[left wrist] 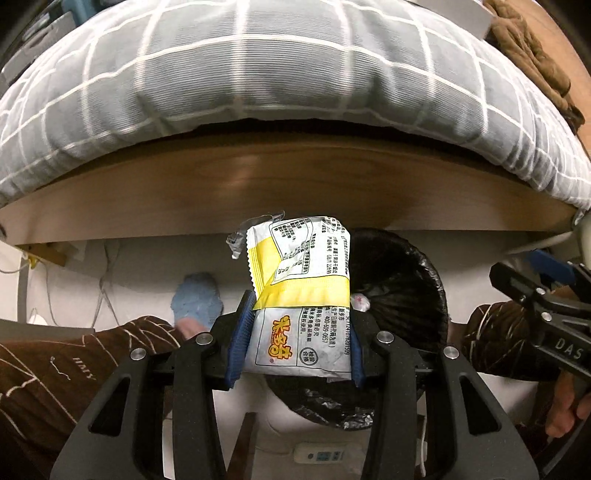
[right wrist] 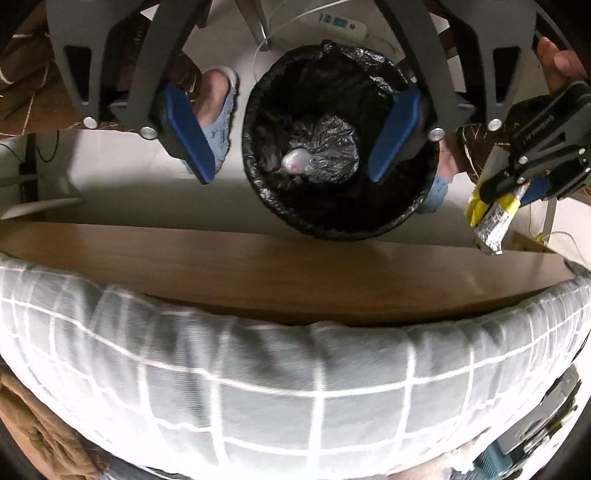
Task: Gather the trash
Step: 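Open the right tool to drop the bag while the left tool drops the wrapper into the bin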
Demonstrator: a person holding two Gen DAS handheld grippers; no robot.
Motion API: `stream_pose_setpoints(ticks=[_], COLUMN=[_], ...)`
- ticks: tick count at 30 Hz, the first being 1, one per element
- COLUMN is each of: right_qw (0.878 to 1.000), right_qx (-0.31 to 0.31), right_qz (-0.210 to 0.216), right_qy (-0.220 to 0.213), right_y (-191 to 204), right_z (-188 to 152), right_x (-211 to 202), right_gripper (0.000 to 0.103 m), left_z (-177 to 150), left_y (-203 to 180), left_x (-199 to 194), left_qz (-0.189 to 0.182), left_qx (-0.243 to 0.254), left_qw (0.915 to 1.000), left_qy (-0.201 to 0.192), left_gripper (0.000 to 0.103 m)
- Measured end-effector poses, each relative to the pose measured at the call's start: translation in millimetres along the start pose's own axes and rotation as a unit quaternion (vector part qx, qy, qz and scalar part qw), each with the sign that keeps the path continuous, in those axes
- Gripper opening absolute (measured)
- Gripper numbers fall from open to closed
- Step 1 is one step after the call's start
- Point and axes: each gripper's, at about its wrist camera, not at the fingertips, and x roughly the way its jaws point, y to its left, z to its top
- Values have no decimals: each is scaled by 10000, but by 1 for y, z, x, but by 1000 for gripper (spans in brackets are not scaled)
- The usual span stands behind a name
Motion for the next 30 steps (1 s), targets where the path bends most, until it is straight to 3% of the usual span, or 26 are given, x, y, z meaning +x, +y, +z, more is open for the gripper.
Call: stream_pose_setpoints(ticks=[4,16,19,21,30], right_qw=[9997,9984,9982,9982,9964], right_qx=[144,393,427,412,304], right_qz=[-168,-384,-369,-381,-429], right_qy=[-105,-167,-189,-226,-659], right_y=[-23,-59,-59,-57,-49], right_z=[-4,-12,-11,-10,4], right_x=[-8,-14,-17,-17,-44], right_gripper=[92,93,93,93,93], left_z=[1,-4,-4,-4,4], left_y=[-16,-51,-54,-54,-52], left_x=[3,17,16,15,-16], left_qz=[-65,-155,-14,80,274], left_qx=[141,421,456,454,440], left_qw=[9999,9989,9989,9989,9969], left_qy=[25,147,67,-16,-588], left_gripper=[42,43,56,71,91])
